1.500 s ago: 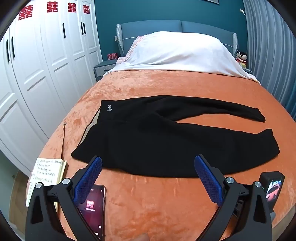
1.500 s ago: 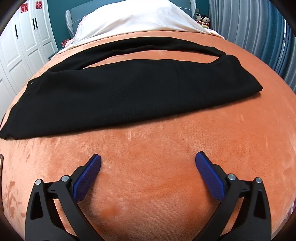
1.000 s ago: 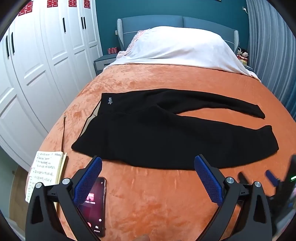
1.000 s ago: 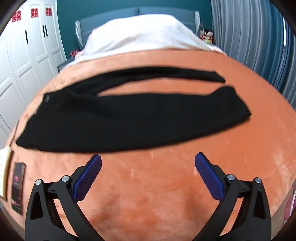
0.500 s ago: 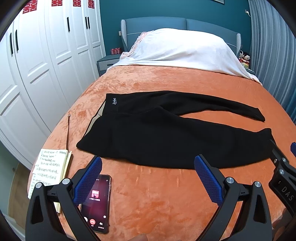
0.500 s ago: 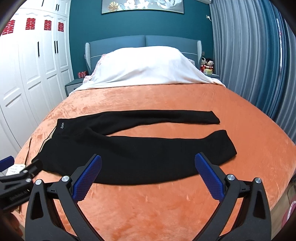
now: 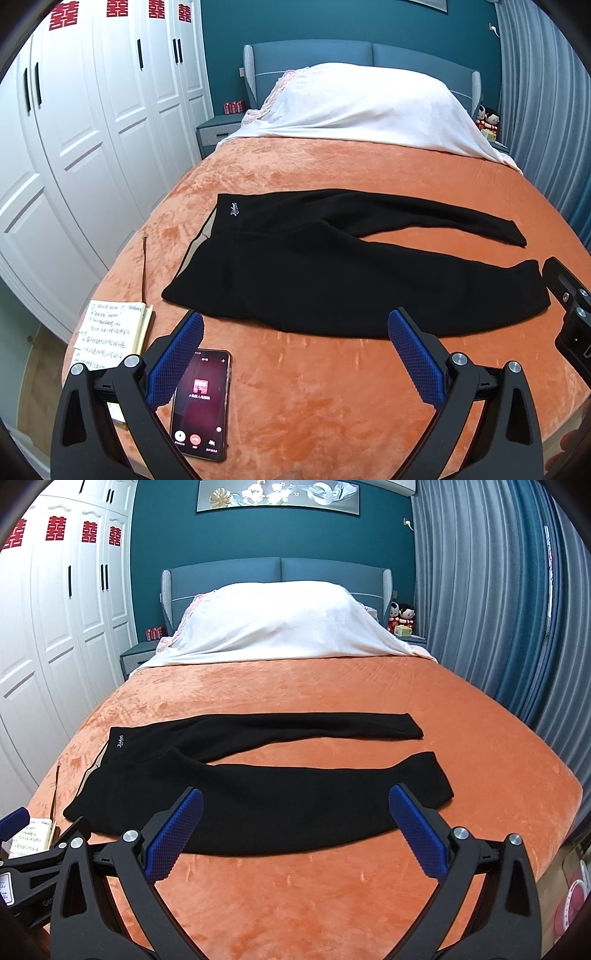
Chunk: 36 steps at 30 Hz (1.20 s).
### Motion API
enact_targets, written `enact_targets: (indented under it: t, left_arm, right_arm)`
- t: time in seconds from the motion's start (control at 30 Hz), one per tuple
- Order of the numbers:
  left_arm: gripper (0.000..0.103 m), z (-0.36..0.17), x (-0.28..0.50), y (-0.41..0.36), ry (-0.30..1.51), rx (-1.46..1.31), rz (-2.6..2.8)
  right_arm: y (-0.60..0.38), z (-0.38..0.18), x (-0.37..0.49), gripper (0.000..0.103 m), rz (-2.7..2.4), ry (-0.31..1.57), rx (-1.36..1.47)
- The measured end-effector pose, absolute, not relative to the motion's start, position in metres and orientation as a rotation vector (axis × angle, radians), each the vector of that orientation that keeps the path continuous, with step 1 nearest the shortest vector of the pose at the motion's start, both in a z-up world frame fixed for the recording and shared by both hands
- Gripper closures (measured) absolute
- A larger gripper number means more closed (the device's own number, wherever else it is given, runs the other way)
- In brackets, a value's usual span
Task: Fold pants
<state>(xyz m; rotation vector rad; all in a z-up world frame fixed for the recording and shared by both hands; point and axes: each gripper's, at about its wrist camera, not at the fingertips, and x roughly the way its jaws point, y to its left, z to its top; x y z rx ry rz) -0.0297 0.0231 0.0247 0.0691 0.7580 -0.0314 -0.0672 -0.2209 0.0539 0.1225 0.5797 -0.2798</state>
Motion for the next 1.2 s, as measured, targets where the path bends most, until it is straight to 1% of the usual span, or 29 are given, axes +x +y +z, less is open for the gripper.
enact_targets:
  t: [0.27,0.57,0.83,1.2]
  left_arm:
    - [0.005,0.042,-0.044,0.017,0.726,0.081,-0.039]
    - [0.005,0.05,-0.052,0.017,0.711,0.078,-0.042]
    - [0.005,0.036,-0.045,0.015,0.725,0.059,-0.074]
    - [0.005,0.004,-0.012,0.022,0.75,0.066,-0.104]
  right_arm:
    - [-0.223,0.07,-0.08,0.005,-0.262,0.554,0.135]
    - [-0.22,0.082,-0.089,0.005,-0.238,0.53,0.14]
    - [-0.216,0.081,-0.08,0.005,-0.25,0.519,0.126]
    - [-0.207,0.057,-0.05,0.005,-0.299,0.543,0.104]
